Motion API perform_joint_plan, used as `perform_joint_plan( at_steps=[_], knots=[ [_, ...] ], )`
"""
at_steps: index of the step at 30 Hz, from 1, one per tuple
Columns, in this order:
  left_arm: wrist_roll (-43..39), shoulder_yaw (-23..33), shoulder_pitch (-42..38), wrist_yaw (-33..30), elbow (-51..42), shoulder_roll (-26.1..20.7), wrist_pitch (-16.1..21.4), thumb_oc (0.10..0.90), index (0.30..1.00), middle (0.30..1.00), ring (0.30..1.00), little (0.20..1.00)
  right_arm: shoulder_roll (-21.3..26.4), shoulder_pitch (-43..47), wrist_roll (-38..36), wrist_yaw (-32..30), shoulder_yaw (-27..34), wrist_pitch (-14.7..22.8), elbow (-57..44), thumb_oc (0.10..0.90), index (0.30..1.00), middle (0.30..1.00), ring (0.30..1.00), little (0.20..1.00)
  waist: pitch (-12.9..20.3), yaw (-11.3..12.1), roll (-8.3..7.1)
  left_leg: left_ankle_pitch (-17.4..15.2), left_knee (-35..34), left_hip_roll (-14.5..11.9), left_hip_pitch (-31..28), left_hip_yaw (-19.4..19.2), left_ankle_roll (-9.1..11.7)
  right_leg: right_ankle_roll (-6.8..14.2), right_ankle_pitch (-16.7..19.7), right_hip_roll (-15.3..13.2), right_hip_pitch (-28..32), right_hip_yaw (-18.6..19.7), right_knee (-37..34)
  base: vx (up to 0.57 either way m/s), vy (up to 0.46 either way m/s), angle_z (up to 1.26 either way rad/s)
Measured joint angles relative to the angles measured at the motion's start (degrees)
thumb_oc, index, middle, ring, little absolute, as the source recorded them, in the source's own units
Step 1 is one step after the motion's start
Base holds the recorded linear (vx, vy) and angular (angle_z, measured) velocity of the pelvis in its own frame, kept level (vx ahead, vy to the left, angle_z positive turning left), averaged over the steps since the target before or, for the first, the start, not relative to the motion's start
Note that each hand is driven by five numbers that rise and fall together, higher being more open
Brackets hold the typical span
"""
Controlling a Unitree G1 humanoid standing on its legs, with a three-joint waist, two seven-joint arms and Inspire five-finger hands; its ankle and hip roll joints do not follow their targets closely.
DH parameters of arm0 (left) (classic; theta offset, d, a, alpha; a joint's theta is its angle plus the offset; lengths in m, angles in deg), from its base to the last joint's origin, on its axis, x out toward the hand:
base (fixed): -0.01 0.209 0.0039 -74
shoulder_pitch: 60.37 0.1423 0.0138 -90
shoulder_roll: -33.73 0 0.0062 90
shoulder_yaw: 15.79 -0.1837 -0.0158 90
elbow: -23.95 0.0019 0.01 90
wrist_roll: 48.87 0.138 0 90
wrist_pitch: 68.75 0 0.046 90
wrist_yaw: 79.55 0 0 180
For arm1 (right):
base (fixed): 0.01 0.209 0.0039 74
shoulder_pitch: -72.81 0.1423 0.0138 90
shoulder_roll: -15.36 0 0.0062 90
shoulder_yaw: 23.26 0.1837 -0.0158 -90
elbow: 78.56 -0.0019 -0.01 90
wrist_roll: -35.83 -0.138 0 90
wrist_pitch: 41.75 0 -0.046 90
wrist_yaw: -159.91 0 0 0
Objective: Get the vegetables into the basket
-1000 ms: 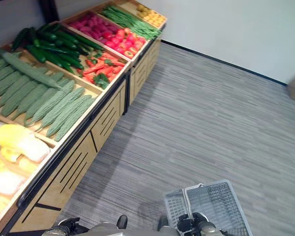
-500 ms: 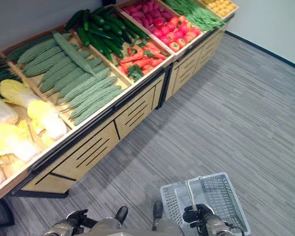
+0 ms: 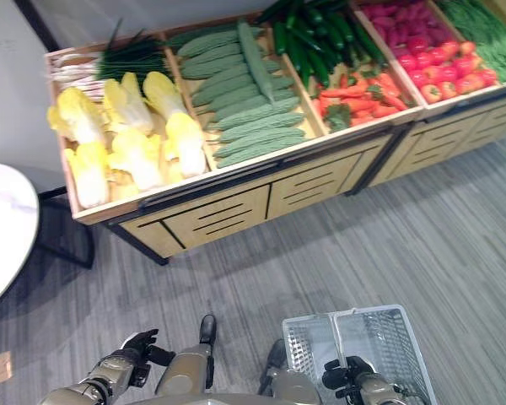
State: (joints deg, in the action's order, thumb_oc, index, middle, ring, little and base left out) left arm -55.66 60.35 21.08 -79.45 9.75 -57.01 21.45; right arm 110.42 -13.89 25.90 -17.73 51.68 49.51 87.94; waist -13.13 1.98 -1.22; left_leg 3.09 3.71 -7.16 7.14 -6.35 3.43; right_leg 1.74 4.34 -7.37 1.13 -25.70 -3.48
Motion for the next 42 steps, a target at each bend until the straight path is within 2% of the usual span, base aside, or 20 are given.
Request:
perform_joint_plan(
  at_steps=[1, 2, 4, 6, 8, 11, 16, 18, 19, 21, 23, 25, 26, 29, 30, 32, 33, 37, 39, 42],
  knots=[
    [0.0, -0.02, 1.2, -0.01, 0.66, 0.92, 0.04, 0.9, 1.0, 1.0, 1.0, 1.0, 1.1, -1.07, 0.0, -0.02, 0.01, 0.07, -0.11, 0.4, 0.3, 0.3, 0.3, 0.3, 0.89, -0.25, 1.8, 4.29, 0.37, -1.54, -0.75, -1.95, -1.61, 1.0, -0.16, 0.78, 0.2, -0.68, 0.85, -0.04, 0.097, 0.49],
    [0.0, 0.04, 1.32, 0.01, 1.09, 1.45, 0.0, 0.9, 1.0, 1.0, 1.0, 1.0, 1.41, -1.65, -0.01, -0.43, 0.19, 0.09, -0.23, 0.4, 0.3, 0.3, 0.3, 0.3, 1.25, -0.61, 2.23, 3.96, -0.13, -1.43, -0.86, -1.99, -0.34, 1.24, -0.42, 0.25, -0.07, -0.63, 1.74, -0.05, 0.114, 0.64],
    [0.09, -0.25, 0.97, 0.05, 0.63, 1.45, -0.03, 0.9, 1.0, 1.0, 1.0, 1.0, 1.31, -1.81, 0.04, -0.07, 1.37, 0.05, 0.27, 0.4, 0.3, 0.3, 0.3, 0.3, 1.63, -1.63, 2.08, 5.86, -5.91, 0.79, -1.89, -2.82, -0.53, 2.51, -1.37, -0.57, -0.15, 0.09, 1.96, -0.04, 0.121, 0.88],
    [0.09, -0.24, 1.23, 0.17, 0.51, 0.69, -0.29, 0.9, 1.0, 1.0, 1.0, 1.0, -0.36, -1.08, 0.08, -0.22, 3.0, -0.16, 0.39, 0.4, 0.3, 0.3, 0.3, 0.3, 1.71, -0.81, 0.94, 4.94, -9.17, 1.56, -2.76, -5.0, -2.43, 3.41, -0.65, -1.97, -0.17, -0.62, 3.17, 0.04, 0.208, 0.56],
    [0.21, -0.05, 4.87, 0.24, -1.26, 0.92, -0.49, 0.9, 1.0, 1.0, 1.0, 1.0, -1.38, -2.48, 0.37, -0.16, 3.51, 0.13, 0.48, 0.4, 0.3, 0.3, 0.3, 0.3, 4.65, -1.96, 0.7, 2.91, -9.13, 2.39, -5.53, -9.08, -1.79, 5.34, -2.27, -4.16, 2.34, -2.14, 4.69, 0.03, 0.255, 0.39],
    [0.65, -0.31, 5.4, 0.31, -3.69, 1.73, -0.16, 0.9, 1.0, 1.0, 1.0, 1.0, -1.42, -2.81, 1.13, -0.45, 3.4, -0.3, -0.09, 0.4, 0.3, 0.3, 0.3, 0.3, 6.01, -1.5, 0.84, 3.61, -8.78, 3.96, -6.35, -8.14, -2.66, 5.48, -2.39, -6.0, 3.33, -3.5, 6.57, 0.0, 0.259, 0.32],
    [0.68, -0.12, 2.92, 1.59, -3.94, 2.23, 0.32, 0.9, 1.0, 1.0, 1.0, 1.0, -2.29, -1.76, 1.58, -0.33, 3.43, -0.67, 0.19, 0.4, 0.3, 0.3, 0.3, 0.3, 6.32, -1.3, -2.56, 0.77, -7.95, 7.29, -8.05, -8.46, -4.12, 5.67, -2.4, -10.32, 3.14, -1.19, 11.05, 0.0, 0.359, -0.01],
    [0.68, -0.16, 2.07, 1.62, -3.31, 2.49, 0.35, 0.9, 1.0, 1.0, 1.0, 1.0, -2.24, -1.81, 2.29, -0.37, 3.46, -0.61, 0.71, 0.4, 0.3, 0.3, 0.3, 0.3, 6.01, -1.32, -3.27, -0.14, -7.64, 8.22, -9.25, -8.26, -5.8, 6.1, -2.56, -12.67, 1.44, 0.16, 16.92, -0.03, 0.185, 0.07],
    [0.63, -0.13, 1.71, 1.73, -2.61, 2.32, 0.46, 0.9, 1.0, 1.0, 1.0, 1.0, -2.28, -1.66, 2.3, -0.37, 3.55, -0.54, 0.65, 0.4, 0.3, 0.3, 0.3, 0.3, 5.89, -1.27, -3.56, -0.49, -8.45, 8.83, -10.03, -8.13, -6.59, 7.16, -2.49, -14.64, -1.36, 2.37, 22.93, 0.02, 0.116, 0.01],
    [0.49, -0.15, 1.24, 1.74, -1.36, 2.18, 0.23, 0.9, 1.0, 1.0, 1.0, 1.0, -2.66, -1.78, 2.3, -0.12, 3.54, -0.55, 0.72, 0.4, 0.3, 0.3, 0.3, 0.3, 6.06, -1.26, -4.09, -0.36, -8.96, 9.61, -10.25, -7.23, -7.74, 9.38, -3.46, -15.92, -4.36, 5.51, 26.28, 0.06, 0.12, 0.15],
    [-0.1, -0.18, 1.11, 1.63, 0.14, 2.22, -0.15, 0.9, 1.0, 1.0, 1.0, 1.0, -3.3, -1.93, 2.29, 0.16, 3.52, -0.62, 1.42, 0.4, 0.3, 0.3, 0.3, 0.3, 5.72, -1.95, -3.9, 0.08, -8.78, 9.67, -10.34, -4.86, -9.34, 10.28, -4.09, -13.64, -4.94, 10.4, 23.21, 0.1, 0.039, 0.47],
    [-0.67, -0.25, 0.93, 1.62, 0.21, 2.62, -0.31, 0.9, 1.0, 1.0, 1.0, 1.0, -3.75, -2.28, 2.25, 0.15, 3.48, -0.67, 1.62, 0.4, 0.3, 0.3, 0.3, 0.3, 5.4, -2.21, -3.44, 0.09, -8.79, 9.67, -10.38, -3.41, -9.38, 10.23, -3.95, -11.22, -4.57, 14.12, 14.0, 0.08, -0.004, 0.46],
    [-0.85, -0.29, 0.96, 1.63, 0.17, 2.94, -0.25, 0.9, 1.0, 1.0, 1.0, 1.0, -3.79, -2.22, 2.21, 0.16, 3.52, -0.78, 1.72, 0.4, 0.3, 0.3, 0.3, 0.3, 5.12, -2.29, -3.13, 0.12, -8.81, 9.67, -10.6, -2.94, -9.44, 10.12, -3.59, -10.67, -4.69, 14.28, 10.71, 0.1, -0.025, 0.4],
    [-1.11, -0.17, 1.01, 1.55, 0.1, 3.21, -0.2, 0.9, 1.0, 1.0, 1.0, 1.0, -4.36, -1.76, 2.05, 0.09, 3.55, -0.78, 1.28, 0.4, 0.3, 0.3, 0.3, 0.3, 3.97, -3.48, -3.1, -0.34, -9.09, 9.68, -11.93, -0.35, -8.95, 9.99, 1.49, -8.86, -5.38, 15.57, 2.51, 0.04, -0.023, 0.51],
    [-1.11, -0.14, 1.35, 1.57, -0.07, 3.01, -0.06, 0.9, 1.0, 1.0, 1.0, 1.0, -4.81, -2.07, 2.05, 0.21, 3.56, -0.71, 1.3, 0.4, 0.3, 0.3, 0.3, 0.3, 4.01, -3.45, -3.36, -0.5, -9.11, 9.72, -12.54, 0.19, -8.52, 9.78, 2.12, -8.65, -5.39, 15.19, 2.35, 0.02, -0.073, 0.57],
    [-1.15, -0.03, 2.74, 1.6, -1.14, 2.02, 0.19, 0.9, 1.0, 1.0, 1.0, 1.0, -6.09, -3.19, 2.16, 0.31, 3.38, -0.8, 1.2, 0.4, 0.3, 0.3, 0.3, 0.3, 5.1, -2.81, -5.19, -1.21, -9.1, 10.55, -13.57, 0.99, -6.77, 9.56, 2.34, -8.73, -4.51, 14.57, 2.43, 0.02, -0.088, 0.32],
    [-1.18, -0.02, 3.31, 1.49, -1.66, 1.73, 0.16, 0.9, 1.0, 1.0, 1.0, 1.0, -6.64, -3.57, 2.23, 0.4, 3.4, -1.05, 1.31, 0.4, 0.3, 0.3, 0.3, 0.3, 5.29, -2.55, -5.67, -1.59, -9.08, 10.56, -14.17, 1.39, -5.39, 7.8, 5.51, -8.36, -3.71, 15.25, 1.36, 0.01, -0.068, 0.17],
    [-1.2, -0.15, 4.39, 1.11, -6.49, 2.74, -0.26, 0.9, 1.0, 1.0, 1.0, 1.0, -5.23, -3.3, 2.37, -0.04, 3.38, -1.22, 0.28, 0.4, 0.3, 0.3, 0.3, 0.3, 5.67, -2.05, -2.35, -1.7, -7.82, 5.45, -13.98, 2.65, -1.31, 4.84, 6.15, -3.27, -0.82, 12.2, -1.54, -0.01, -0.124, 0.15],
    [-1.31, -0.42, 4.78, 1.19, -12.0, 2.84, 0.21, 0.9, 1.0, 1.0, 1.0, 1.0, -4.42, -4.08, 2.37, -0.22, 3.39, -1.15, -0.59, 0.4, 0.3, 0.3, 0.3, 0.3, 5.48, -1.92, -2.39, -1.95, -7.0, 4.41, -13.67, 3.38, -0.81, 3.9, 5.47, -2.4, -0.15, 10.76, -1.53, -0.05, -0.125, 0.37],
    [-3.07, -2.6, 6.92, 1.33, -28.24, 2.2, 0.0, 0.9, 1.0, 1.0, 1.0, 1.0, -2.54, -3.79, 2.38, -0.53, 3.59, -0.98, -1.76, 0.4, 0.3, 0.3, 0.3, 0.3, 5.12, -1.29, -1.72, -1.68, -6.92, 3.34, -12.58, 5.66, 0.3, 3.48, 4.96, -1.52, 0.15, 8.41, -1.55, -0.04, -0.085, 0.35]
  ],
)
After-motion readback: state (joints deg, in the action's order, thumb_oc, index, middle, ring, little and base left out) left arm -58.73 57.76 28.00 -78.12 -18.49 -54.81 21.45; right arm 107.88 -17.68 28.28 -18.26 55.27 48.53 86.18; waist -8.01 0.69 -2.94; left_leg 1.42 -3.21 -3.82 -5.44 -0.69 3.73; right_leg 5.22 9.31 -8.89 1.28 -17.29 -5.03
